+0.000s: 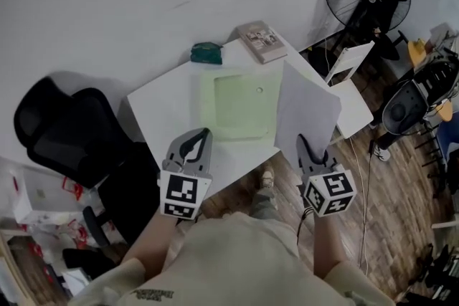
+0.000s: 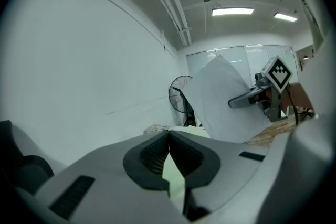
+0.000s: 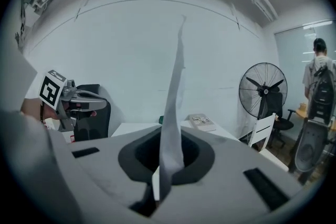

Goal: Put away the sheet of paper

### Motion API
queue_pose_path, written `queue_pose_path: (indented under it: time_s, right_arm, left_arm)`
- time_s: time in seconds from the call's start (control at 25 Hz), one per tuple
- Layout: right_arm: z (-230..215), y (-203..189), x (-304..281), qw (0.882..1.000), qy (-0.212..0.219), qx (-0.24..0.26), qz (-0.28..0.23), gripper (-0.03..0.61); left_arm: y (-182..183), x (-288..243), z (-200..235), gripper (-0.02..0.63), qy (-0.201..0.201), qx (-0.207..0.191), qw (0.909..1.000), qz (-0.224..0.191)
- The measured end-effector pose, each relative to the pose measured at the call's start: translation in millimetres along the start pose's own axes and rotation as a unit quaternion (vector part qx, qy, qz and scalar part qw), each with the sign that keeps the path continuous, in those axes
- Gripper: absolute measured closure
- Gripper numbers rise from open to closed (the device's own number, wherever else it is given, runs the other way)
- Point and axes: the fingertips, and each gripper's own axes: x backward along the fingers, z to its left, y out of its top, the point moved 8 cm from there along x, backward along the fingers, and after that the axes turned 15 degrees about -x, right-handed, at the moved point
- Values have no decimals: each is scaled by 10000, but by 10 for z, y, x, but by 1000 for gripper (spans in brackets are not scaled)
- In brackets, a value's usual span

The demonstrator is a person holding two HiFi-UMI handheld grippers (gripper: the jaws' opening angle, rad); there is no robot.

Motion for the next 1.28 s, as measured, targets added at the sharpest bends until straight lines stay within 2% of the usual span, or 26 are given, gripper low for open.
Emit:
queue_pose_path:
  time_s: [0.32, 0.68, 0.84, 1.04, 1.28]
  right_arm:
    - [-407, -7, -693, 9972, 507, -330, 428, 555]
    - [-1113, 10, -1611, 9866, 1043, -610, 1097, 555]
    - [-1431, -105, -1992, 9775, 1220, -850, 1498, 555]
    - [-1802, -324, -2372, 9627, 1368, -1040, 2088, 555]
    - [-2186, -572, -2740, 9463, 1416, -1245, 2627, 555]
  left_arm:
    - [-36, -451, 111, 592, 327, -50, 9984, 458]
    - [-182, -1122, 25, 592, 618, 240, 9887, 1344]
    - [-265, -1398, -22, 592, 792, 422, 9812, 1711]
    - [-420, -1666, -123, 592, 1047, 985, 9655, 2170]
    - [-638, -1944, -219, 592, 1235, 1105, 9476, 2732]
